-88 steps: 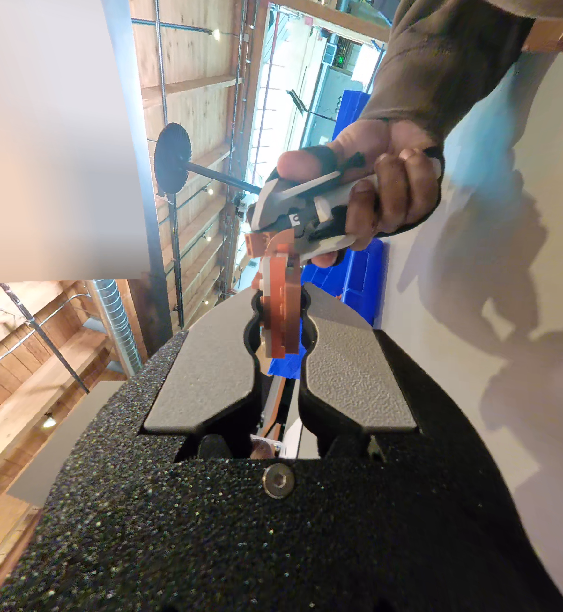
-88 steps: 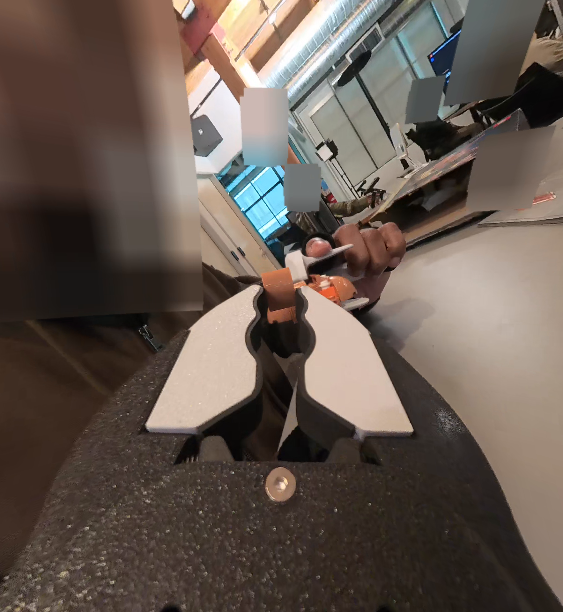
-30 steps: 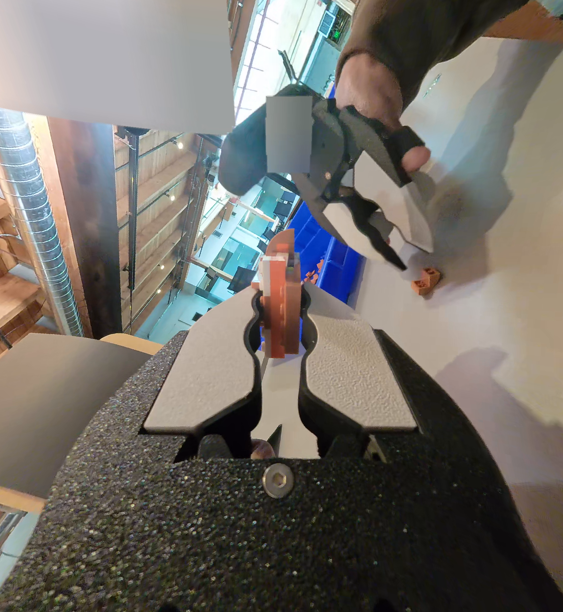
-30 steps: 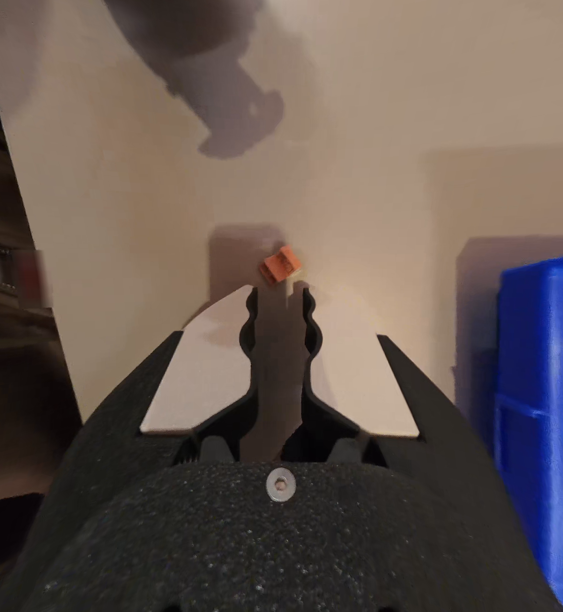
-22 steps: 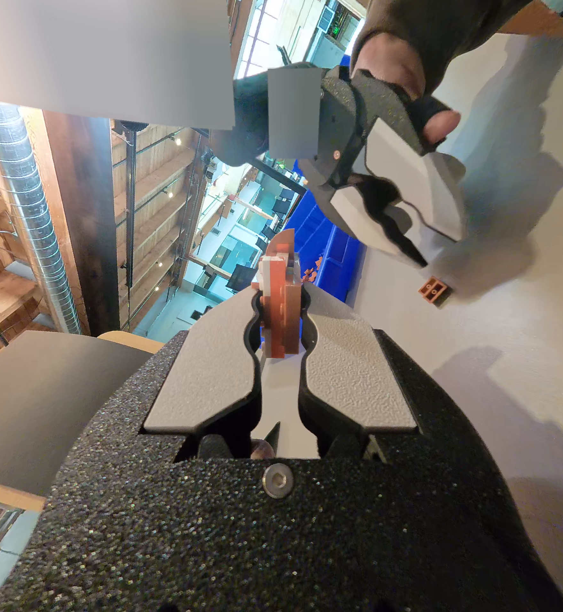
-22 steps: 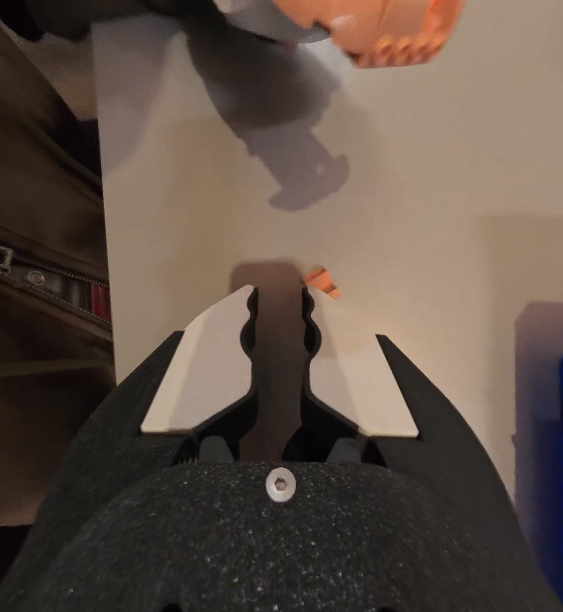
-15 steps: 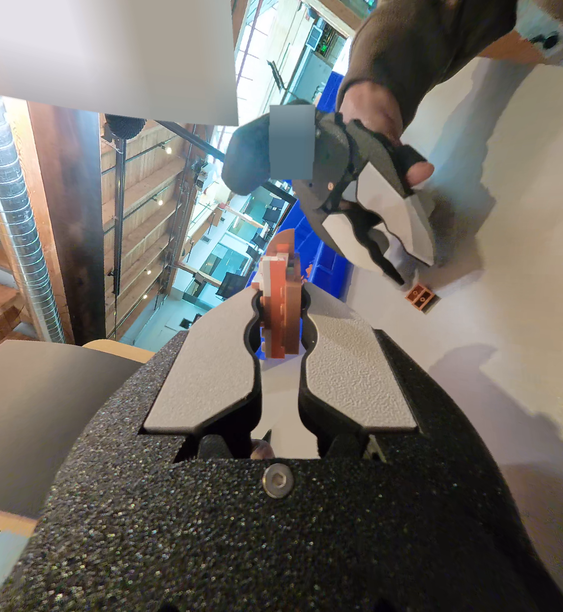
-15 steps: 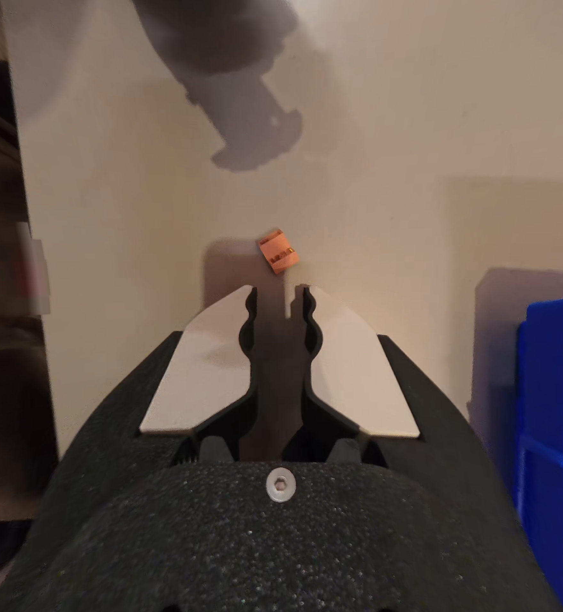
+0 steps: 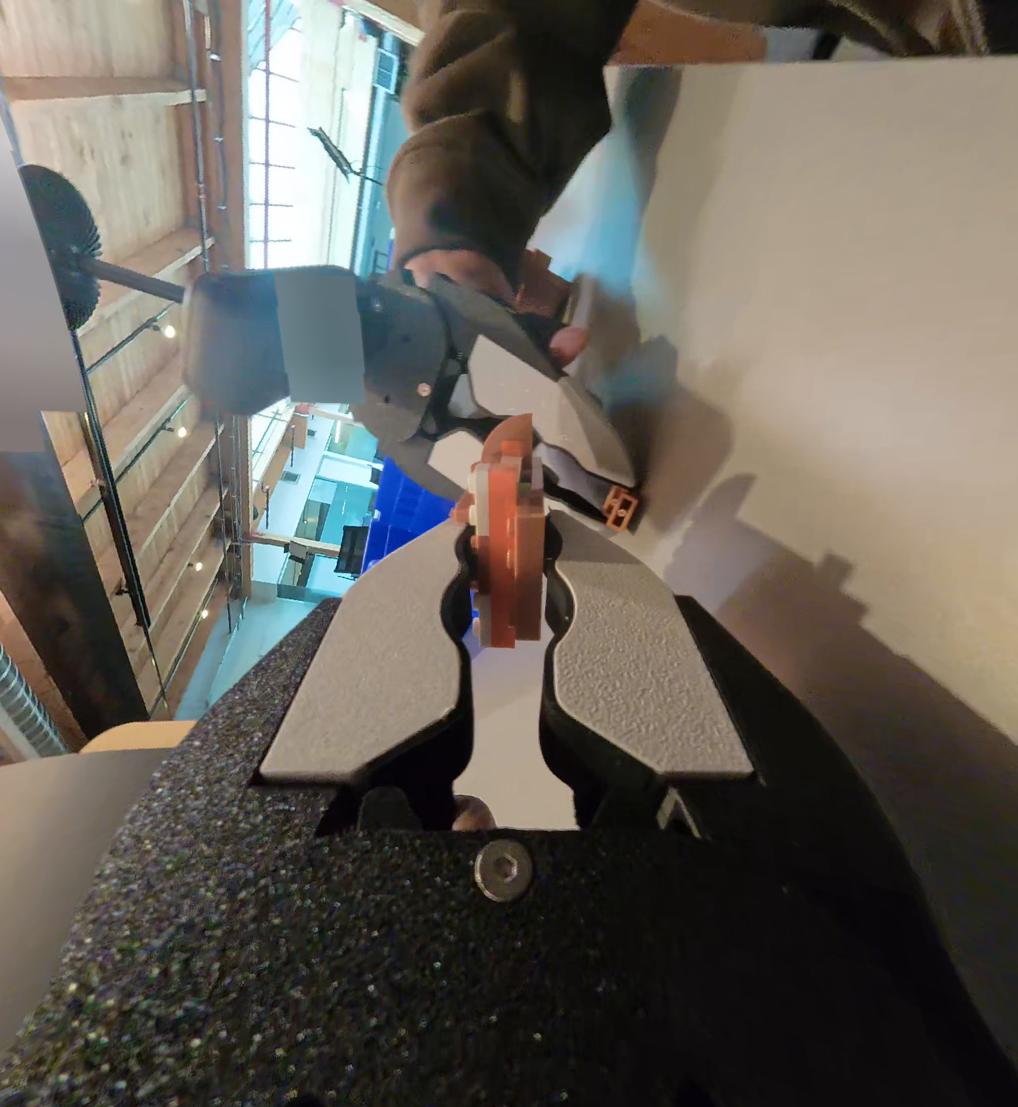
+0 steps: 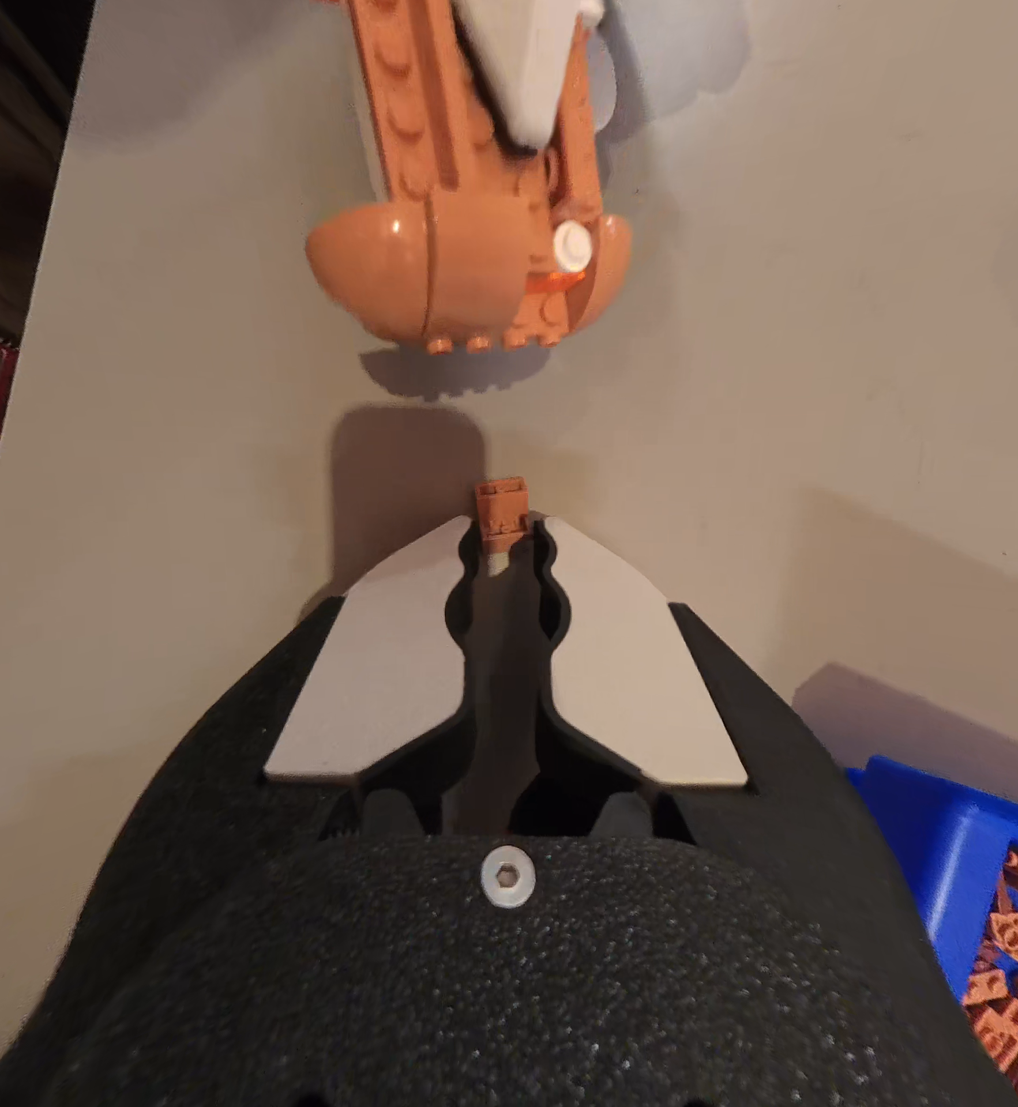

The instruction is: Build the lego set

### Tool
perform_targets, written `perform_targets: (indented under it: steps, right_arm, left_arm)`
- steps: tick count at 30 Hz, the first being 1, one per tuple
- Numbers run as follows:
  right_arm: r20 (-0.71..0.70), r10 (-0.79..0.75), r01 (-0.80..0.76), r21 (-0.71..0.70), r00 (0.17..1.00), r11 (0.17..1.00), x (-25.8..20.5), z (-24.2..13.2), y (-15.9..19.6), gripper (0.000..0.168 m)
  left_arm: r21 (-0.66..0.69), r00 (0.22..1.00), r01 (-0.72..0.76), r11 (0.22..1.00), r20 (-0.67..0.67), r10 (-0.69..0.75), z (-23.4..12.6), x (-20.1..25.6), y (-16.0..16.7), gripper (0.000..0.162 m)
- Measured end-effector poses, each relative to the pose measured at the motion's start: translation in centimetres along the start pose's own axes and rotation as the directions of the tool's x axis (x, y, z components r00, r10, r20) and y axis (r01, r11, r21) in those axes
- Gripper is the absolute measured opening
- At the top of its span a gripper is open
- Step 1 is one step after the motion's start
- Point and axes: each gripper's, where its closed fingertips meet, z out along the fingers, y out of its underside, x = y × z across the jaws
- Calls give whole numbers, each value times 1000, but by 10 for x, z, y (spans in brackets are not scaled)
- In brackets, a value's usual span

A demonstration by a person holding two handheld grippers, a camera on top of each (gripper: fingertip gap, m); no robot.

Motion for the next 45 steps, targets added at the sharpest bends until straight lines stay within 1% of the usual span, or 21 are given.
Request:
perform_targets:
  steps: [3,5,9,14,22,31,39,45]
  right_arm:
    - [-5,-17,17,2,1000,1000,1,-4,-4,17]
    - [-13,-31,31,26,999,999,2,-12,-14,17]
    - [-47,-104,106,47,993,993,2,-30,-37,17]
    - [-69,-186,186,5,980,982,-2,-45,-51,17]
    - [-98,-265,249,-153,959,956,-5,-44,-43,17]
    - [-74,-322,301,-213,944,929,-13,-39,-45,16]
    - [-60,-320,306,-180,945,935,-13,-43,-50,16]
    - [-54,-341,326,-181,939,928,-14,-45,-54,16]
  left_arm:
    - [-20,996,-81,997,-29,80,0,12,1,20]
    - [-27,990,-141,990,-24,140,1,15,0,20]
    - [-35,964,-261,965,35,262,4,11,-10,20]
    - [-56,933,-346,937,90,350,4,4,-19,20]
    - [-54,923,-371,927,90,374,4,5,-23,20]
    - [-53,919,-383,922,79,386,7,7,-24,20]
    - [-53,918,-386,921,79,389,7,6,-24,20]
    - [-52,916,-391,919,75,394,8,6,-24,20]
